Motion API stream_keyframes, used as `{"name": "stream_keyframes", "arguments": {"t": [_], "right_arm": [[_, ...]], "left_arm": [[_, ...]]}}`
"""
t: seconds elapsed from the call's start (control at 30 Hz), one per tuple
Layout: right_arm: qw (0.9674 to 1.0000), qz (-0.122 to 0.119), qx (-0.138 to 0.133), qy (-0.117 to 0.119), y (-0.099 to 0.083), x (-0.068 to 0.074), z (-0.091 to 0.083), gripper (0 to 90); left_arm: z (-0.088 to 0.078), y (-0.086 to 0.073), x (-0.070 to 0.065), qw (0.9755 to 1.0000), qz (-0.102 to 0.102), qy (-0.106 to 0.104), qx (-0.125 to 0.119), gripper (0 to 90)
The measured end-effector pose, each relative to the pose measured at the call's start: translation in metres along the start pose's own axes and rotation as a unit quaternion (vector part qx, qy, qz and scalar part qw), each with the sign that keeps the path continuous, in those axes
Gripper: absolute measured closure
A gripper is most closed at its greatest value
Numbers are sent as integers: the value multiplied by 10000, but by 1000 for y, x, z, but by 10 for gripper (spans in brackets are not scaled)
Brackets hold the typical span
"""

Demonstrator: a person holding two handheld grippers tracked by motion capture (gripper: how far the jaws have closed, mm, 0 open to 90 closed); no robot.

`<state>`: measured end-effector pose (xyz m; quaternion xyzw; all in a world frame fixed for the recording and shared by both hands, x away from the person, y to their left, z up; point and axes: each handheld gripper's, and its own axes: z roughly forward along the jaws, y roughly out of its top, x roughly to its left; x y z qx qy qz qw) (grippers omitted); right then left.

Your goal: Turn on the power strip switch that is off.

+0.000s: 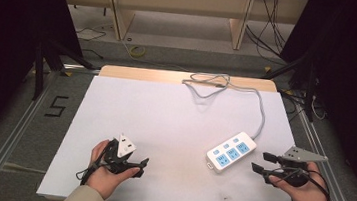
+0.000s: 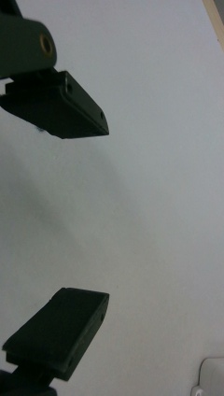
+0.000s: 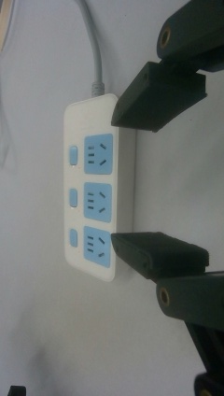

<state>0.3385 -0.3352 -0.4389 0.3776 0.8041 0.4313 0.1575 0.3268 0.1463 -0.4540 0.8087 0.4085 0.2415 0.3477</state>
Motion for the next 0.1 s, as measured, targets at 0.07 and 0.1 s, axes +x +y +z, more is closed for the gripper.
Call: {"name": "stream_keyframes", "arguments": {"t": [0.07,0.1], "right_arm": [[10000,-8,-2,-6,0,0,0,378],[10000,-9,-2,-7,0,0,0,378]], "left_arm": [[0,0,0,10000,-2,-1,-2,160],[1,0,0,10000,-7,-6,-3,160]]}}
